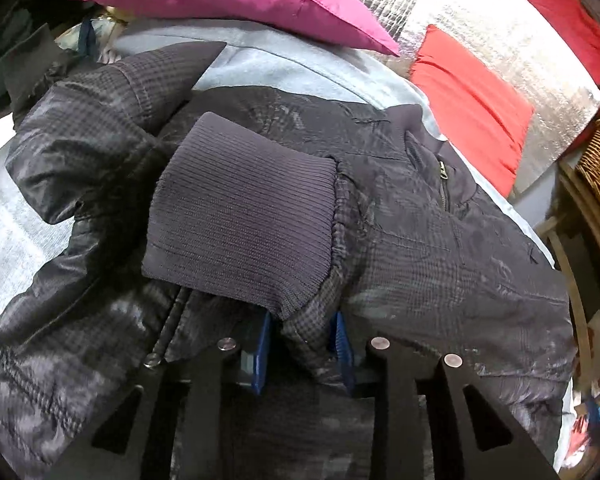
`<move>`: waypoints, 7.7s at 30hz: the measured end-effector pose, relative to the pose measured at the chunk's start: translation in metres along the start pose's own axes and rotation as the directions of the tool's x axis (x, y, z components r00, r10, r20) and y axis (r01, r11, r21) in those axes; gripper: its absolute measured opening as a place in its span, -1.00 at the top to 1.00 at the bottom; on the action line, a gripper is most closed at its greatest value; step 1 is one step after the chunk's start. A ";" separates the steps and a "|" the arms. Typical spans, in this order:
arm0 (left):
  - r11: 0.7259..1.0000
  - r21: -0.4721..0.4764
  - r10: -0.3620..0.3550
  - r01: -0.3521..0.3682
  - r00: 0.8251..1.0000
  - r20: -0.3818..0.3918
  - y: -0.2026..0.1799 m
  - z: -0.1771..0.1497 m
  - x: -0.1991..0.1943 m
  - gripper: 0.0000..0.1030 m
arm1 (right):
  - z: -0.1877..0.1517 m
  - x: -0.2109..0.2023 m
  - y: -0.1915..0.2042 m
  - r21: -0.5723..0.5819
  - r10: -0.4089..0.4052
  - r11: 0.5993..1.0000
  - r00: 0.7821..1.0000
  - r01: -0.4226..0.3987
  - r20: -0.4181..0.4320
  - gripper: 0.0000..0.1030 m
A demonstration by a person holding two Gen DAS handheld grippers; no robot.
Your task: Fold large clothes
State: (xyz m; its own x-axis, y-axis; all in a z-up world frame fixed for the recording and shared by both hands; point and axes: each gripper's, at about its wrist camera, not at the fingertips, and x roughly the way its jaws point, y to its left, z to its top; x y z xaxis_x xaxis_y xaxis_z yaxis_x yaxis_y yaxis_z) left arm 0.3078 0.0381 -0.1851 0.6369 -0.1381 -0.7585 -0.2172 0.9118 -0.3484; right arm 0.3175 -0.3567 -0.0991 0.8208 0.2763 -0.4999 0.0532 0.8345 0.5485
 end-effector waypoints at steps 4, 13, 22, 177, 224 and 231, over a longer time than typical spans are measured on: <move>1.000 0.023 -0.008 0.007 1.000 0.025 0.005 -0.001 0.001 0.37 | 0.050 0.062 -0.006 -0.053 -0.055 0.997 0.990 0.049 -0.131 -0.86; 0.995 0.066 -0.081 0.078 0.996 0.038 0.006 -0.006 0.000 0.34 | 0.058 0.112 0.007 -0.177 -0.146 0.978 0.968 0.109 -0.206 0.68; 0.994 0.052 -0.101 0.099 0.994 0.042 0.007 -0.007 0.001 0.30 | 0.052 0.094 -0.022 -0.020 -0.097 0.995 0.983 0.095 -0.157 -0.67; 0.975 0.219 -0.070 0.036 0.986 0.151 0.009 0.003 -0.124 -0.21 | -0.104 -0.088 0.006 0.111 0.246 0.963 0.969 -0.247 0.017 -0.60; 0.995 0.088 -0.067 0.050 0.979 0.192 0.070 0.026 -0.118 -0.34 | 0.002 0.096 0.026 0.178 -0.045 0.981 0.983 0.077 -0.180 -0.42; 0.968 0.241 0.029 -0.064 0.989 0.146 0.026 0.052 -0.059 -0.34 | 0.007 0.052 0.048 0.112 -0.034 0.992 0.987 0.052 -0.158 -0.43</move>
State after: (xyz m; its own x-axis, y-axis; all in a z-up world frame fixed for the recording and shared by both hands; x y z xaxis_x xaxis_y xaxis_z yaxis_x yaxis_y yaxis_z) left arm 0.3033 0.0897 -0.1207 0.7316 -0.0534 -0.6797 -0.0730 0.9851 -0.1559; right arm 0.3666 -0.3053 -0.0942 0.7183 0.3200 -0.6178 0.1589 0.7890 0.5934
